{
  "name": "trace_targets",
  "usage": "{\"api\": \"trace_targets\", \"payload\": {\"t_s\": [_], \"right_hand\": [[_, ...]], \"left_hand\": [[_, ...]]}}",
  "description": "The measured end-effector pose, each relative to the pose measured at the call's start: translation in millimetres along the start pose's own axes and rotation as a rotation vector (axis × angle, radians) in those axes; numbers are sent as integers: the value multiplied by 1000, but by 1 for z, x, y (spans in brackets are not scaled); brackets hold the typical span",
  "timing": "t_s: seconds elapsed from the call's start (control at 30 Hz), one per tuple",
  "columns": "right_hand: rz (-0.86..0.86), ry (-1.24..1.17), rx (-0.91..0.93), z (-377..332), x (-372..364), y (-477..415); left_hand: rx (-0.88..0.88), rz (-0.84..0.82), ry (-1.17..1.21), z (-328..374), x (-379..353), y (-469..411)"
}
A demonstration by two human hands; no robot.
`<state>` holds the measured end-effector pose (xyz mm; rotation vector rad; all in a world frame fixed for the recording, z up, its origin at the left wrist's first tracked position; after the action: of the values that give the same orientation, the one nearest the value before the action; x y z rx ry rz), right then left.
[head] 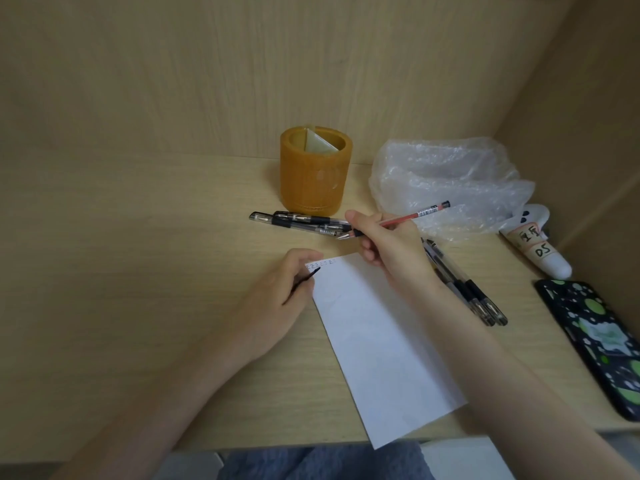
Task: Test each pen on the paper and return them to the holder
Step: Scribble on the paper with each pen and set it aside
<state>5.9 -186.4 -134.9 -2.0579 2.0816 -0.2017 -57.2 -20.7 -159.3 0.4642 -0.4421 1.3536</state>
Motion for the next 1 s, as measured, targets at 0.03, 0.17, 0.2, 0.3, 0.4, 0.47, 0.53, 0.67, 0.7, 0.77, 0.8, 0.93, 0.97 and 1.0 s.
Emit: {"api": "trace_targets", "payload": {"t_s": [0.03, 0.17, 0.2, 0.3, 0.4, 0.47, 0.53, 0.67, 0.7, 0.77, 0.8, 0.93, 0.97, 1.0], "right_hand": [[-30, -19, 5, -1, -3, 2], [-66, -63, 3, -6, -7, 13], [-65, -68, 11, -6, -7, 15], [-85, -58, 46, -5, -11, 19], [-110, -53, 69, -4, -15, 23], [-102, -69, 81, -4, -16, 24], [-105, -58, 91, -3, -16, 25], [-226, -45, 85, -1, -22, 30], [-269, -52, 82, -2, -23, 32], [-333, -50, 77, -5, -22, 34], [-342, -55, 71, -6, -21, 35], [-309, 5, 109, -10, -13, 39], [-295, 52, 129, -12, -13, 41], [-282, 78, 142, -12, -12, 42]], "left_hand": [[-4, -22, 38, 2, 0, -1], [-2, -83, 128, 7, 2, -3], [4, -96, 152, 8, 3, -3], [9, -122, 211, 11, 2, -2], [0, -123, 226, 12, 2, -2], [-7, -116, 228, 12, 2, -2], [-12, -108, 238, 12, 2, -2], [-9, -108, 183, 11, 2, -1], [-8, -102, 181, 12, 2, 0], [15, -71, 210, 11, 4, 2], [35, -51, 226, 10, 6, 3], [69, -10, 184, 5, 11, 5], [64, -5, 166, 5, 11, 6], [63, 5, 153, 6, 10, 7]]}}
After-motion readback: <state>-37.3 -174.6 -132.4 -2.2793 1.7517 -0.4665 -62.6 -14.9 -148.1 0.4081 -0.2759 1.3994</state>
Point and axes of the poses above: each hand's wrist, its own y-axis away from the middle knuckle, its own x-axis out of the back of the hand, z = x × y, the point moved 3 cm from there along -y, towards the middle knuckle, and after that the axes turned 15 degrees about x, right-handed, at the moved point
